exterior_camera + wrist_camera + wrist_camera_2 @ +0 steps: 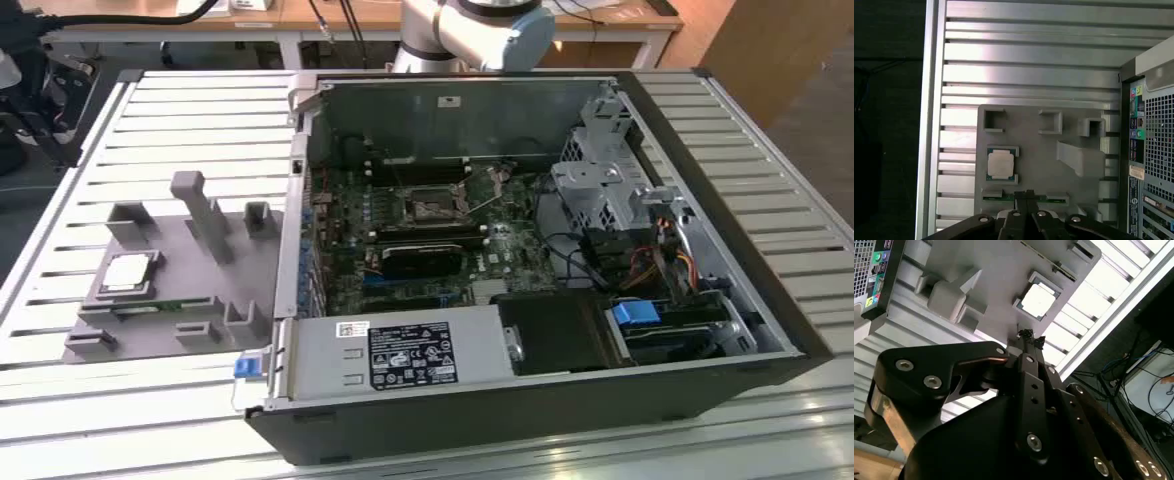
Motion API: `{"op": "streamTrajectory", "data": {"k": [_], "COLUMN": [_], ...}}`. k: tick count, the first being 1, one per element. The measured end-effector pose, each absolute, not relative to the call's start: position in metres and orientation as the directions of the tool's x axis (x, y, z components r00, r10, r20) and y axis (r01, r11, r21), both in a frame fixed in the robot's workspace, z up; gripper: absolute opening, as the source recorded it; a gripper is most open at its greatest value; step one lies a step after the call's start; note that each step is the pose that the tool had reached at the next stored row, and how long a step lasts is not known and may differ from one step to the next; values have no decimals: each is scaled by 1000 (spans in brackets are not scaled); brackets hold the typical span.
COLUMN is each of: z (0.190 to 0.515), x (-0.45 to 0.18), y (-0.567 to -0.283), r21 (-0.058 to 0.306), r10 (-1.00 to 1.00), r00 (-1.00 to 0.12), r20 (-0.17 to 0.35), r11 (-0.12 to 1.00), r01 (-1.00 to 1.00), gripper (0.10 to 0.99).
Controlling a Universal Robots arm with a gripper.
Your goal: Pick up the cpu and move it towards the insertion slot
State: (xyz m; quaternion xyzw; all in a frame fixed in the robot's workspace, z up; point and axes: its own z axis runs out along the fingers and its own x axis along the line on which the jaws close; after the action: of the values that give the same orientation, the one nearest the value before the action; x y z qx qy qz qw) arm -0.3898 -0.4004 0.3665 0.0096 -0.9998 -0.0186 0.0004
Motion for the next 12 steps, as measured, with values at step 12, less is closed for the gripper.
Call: {"op": "streamTrajectory", "data": {"k": [12], "z": [365], "x": [-390], "y": [-400], "r21": [37], "r10": [-19], "r00": [-1000], "r20": [1], "r11": [999], "r01": [-19], "gripper": [102]}}
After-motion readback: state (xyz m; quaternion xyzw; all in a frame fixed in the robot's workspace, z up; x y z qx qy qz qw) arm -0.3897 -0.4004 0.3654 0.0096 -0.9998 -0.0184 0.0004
